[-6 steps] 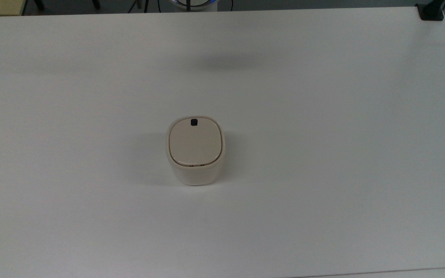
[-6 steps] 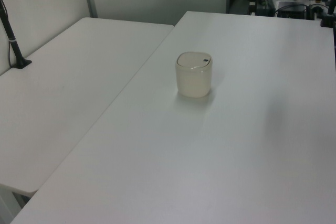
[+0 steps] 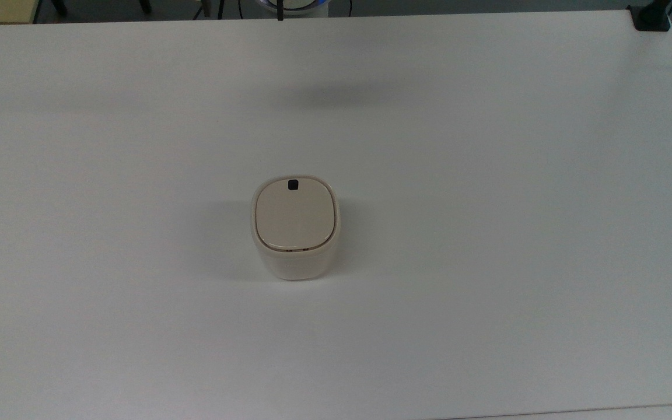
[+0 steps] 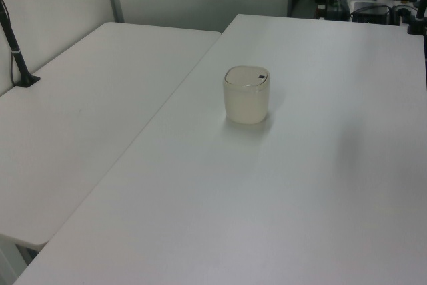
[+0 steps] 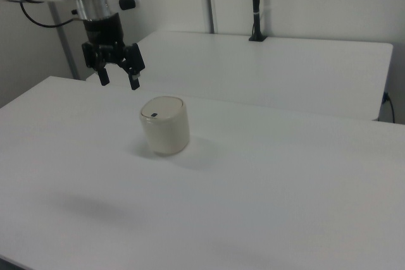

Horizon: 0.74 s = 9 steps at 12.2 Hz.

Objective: Open the trash bin
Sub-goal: 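Move the gripper down toward the cream bin's lid button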

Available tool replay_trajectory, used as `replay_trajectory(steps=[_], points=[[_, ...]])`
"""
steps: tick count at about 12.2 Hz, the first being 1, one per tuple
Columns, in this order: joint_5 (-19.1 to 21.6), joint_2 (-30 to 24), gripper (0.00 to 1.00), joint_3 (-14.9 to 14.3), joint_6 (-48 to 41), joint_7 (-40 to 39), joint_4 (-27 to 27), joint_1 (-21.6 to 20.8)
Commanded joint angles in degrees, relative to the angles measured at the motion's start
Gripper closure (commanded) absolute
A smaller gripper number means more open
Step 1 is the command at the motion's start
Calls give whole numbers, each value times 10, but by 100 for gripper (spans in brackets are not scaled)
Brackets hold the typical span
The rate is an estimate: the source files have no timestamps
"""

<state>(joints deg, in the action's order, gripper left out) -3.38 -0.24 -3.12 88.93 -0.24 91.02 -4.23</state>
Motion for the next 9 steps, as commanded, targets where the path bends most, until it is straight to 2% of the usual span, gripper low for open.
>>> replay_trajectory(steps=[1,3,4,5,6,7,9], points=[[6,-2,0,-11,8,-13,7,-10],[7,-2,41,-11,7,-37,7,-9],[7,-2,67,-11,7,-53,7,-9],[7,-1,82,-11,7,-53,7,-9],[7,0,93,-11,8,-53,7,-10],[7,2,100,-11,10,-55,7,-10],[13,9,100,-11,46,-50,7,-10]])
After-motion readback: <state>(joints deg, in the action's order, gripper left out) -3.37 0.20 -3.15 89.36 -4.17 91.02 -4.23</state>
